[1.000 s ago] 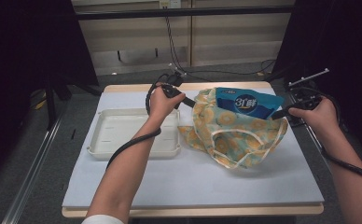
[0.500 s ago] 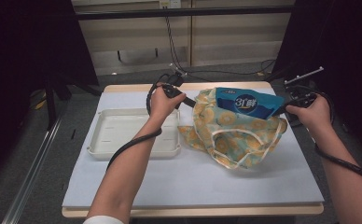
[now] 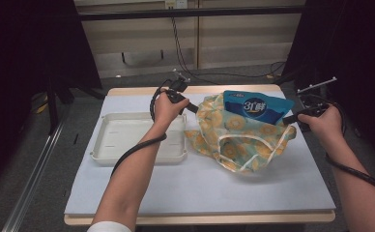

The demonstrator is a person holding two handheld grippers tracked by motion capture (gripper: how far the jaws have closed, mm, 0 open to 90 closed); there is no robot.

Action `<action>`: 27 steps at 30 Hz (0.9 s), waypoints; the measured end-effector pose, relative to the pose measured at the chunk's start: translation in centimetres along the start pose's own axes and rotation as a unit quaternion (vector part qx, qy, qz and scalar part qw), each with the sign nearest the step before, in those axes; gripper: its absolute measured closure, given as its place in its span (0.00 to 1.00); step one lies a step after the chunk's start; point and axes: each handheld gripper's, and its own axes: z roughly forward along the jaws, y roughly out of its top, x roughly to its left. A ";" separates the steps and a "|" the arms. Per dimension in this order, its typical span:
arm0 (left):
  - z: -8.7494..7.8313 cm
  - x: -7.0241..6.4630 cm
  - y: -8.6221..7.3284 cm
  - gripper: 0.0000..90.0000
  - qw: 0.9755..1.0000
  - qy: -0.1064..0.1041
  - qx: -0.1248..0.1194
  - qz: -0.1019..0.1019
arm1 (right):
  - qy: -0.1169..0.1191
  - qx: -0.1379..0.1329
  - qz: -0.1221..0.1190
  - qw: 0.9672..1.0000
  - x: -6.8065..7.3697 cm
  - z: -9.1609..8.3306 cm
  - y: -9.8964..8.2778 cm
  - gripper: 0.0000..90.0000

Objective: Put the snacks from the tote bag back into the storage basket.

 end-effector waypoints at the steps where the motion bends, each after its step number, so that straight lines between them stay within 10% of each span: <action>1: 0.1 0.1 -0.1 1.00 1.000 0.002 0.001 -0.006 | 0.000 0.001 0.000 1.000 -0.1 0.1 -0.1 1.00; 15: 1.5 0.1 -0.5 0.99 1.000 0.005 0.017 -0.011 | -0.002 0.006 -0.006 1.000 -0.4 0.7 -1.4 0.95; 27: -1.5 -2.1 -0.4 0.59 1.000 -0.005 0.004 0.026 | -0.009 -0.006 -0.012 1.000 0.1 -1.5 -1.4 0.64</action>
